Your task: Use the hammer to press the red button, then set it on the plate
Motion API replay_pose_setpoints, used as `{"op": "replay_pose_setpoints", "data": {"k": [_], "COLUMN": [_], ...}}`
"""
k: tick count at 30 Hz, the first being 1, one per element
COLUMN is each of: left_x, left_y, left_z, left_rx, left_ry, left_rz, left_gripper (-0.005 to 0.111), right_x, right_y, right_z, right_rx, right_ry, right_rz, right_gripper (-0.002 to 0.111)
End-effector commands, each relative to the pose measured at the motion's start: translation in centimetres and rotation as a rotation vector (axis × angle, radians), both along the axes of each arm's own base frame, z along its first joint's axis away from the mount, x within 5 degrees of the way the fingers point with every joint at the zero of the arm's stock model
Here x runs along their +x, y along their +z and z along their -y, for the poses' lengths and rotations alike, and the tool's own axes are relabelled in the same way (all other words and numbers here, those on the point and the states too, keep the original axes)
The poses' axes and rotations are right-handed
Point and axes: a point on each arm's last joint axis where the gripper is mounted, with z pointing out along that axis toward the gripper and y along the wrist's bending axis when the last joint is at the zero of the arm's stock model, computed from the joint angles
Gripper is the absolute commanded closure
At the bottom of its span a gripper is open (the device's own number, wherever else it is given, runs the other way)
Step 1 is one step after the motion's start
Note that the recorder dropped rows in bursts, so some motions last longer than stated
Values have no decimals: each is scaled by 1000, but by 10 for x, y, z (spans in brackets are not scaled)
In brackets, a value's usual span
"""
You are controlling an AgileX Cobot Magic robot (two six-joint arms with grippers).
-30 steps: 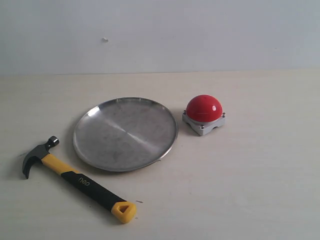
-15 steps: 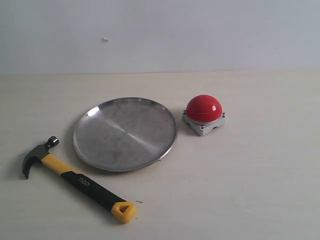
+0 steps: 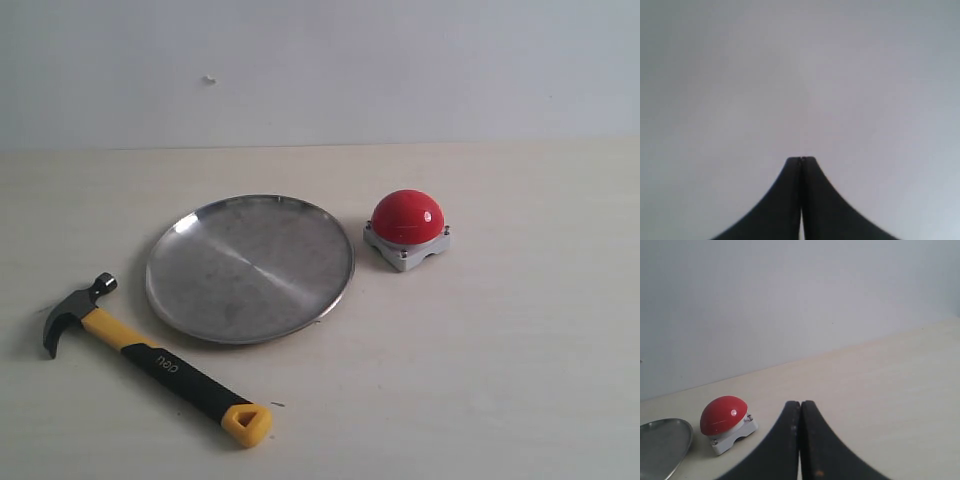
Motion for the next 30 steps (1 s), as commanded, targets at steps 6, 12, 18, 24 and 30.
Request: {"op": "replay_pose_setpoints", "data": {"k": [6,12,18,24,30], "left_x": [109,198,247,268,277], "left_y": [80,61,27,-21,-67], "left_z": [-2,2,15,67,128], "left_rx": [306,867,1530,2276,2661], "left_ry": [4,-222,-754,-1190,-1341], "left_rz": [-578,-1116,-1304,-794,-408], "left_gripper": [107,107,107,107,56], "right_x": [0,0,0,0,0], "right_y": [0,0,0,0,0], "right_z": [0,0,0,0,0], "right_rx": [0,0,0,0,0], "right_ry": [-2,-2,-2,-2,-2], "right_rz": [10,10,10,10,10], "right_gripper": [108,108,108,108,108]}}
